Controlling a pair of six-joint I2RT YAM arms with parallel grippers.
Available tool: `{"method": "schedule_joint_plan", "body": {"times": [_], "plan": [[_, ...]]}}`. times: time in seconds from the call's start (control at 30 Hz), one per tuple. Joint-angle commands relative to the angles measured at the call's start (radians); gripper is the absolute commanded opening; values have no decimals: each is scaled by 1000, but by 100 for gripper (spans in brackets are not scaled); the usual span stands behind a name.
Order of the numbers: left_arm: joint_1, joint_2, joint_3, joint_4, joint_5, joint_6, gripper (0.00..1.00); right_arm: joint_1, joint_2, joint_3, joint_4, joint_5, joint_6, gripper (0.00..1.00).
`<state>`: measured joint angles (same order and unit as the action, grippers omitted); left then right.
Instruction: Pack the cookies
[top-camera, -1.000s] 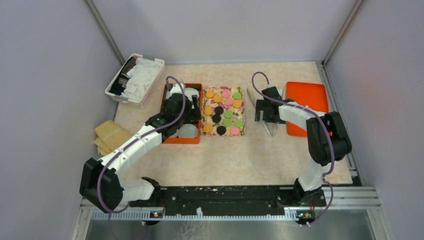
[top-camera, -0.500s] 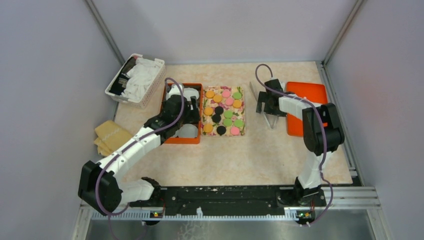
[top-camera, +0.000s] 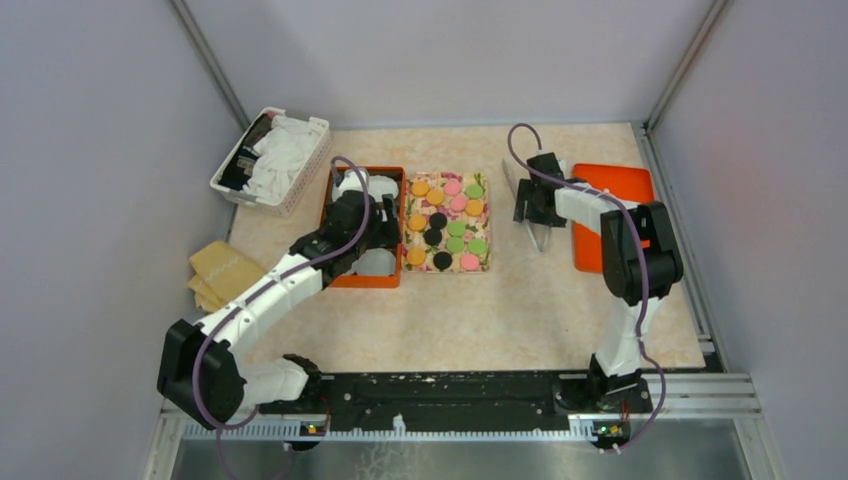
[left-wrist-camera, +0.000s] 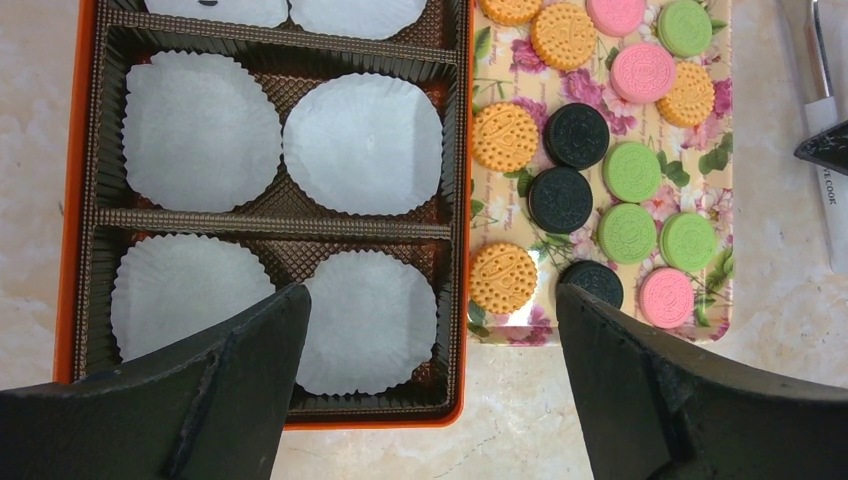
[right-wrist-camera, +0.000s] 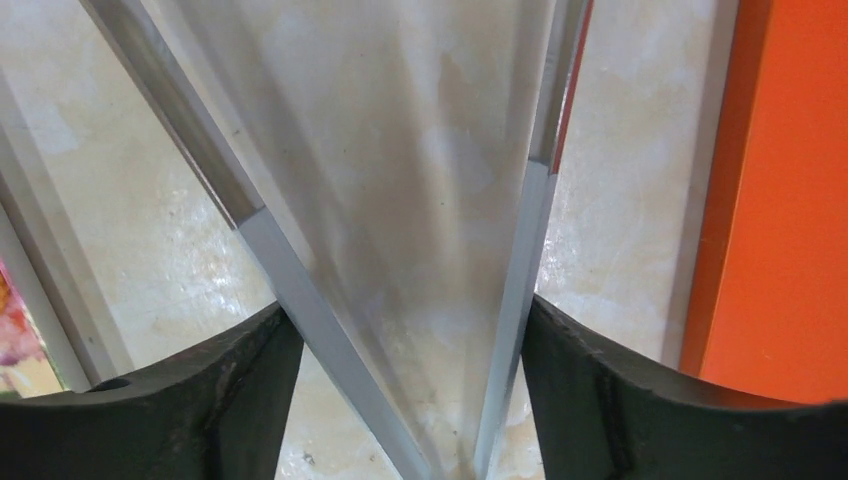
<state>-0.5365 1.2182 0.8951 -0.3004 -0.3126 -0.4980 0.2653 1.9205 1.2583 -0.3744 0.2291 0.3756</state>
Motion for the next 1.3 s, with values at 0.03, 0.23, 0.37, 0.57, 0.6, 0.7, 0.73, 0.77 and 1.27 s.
{"method": "schedule_joint_plan", "body": {"times": [0.03,0.23,0.37,0.57,0.6,0.7,0.73,0.77,1.27], "plan": [[4,14,-8,31,9,-9,99,-1,28,7,-26,-35,-24,60],[3,26,-2,28,24,-10,99,15,-17,11,-41,-34,-43,48],[3,25,-1,29,25,-10,99,42,-83,25,-64,-5,-61,43],[3,23,5,30,32,-9,99,67,-210,57,-115,18,-75,40],[3,23,6,29,33,-10,99,68,-224,66,-124,18,-76,40],[4,19,7,28,37,-10,99,69,-248,98,-163,14,-80,43],[3,17,7,28,38,-10,99,70,-253,105,-172,15,-84,44],[3,16,6,27,39,-10,99,71,-258,112,-179,15,-86,44],[4,-33,-10,14,32,-17,99,113,-334,121,-216,5,-107,13]]}}
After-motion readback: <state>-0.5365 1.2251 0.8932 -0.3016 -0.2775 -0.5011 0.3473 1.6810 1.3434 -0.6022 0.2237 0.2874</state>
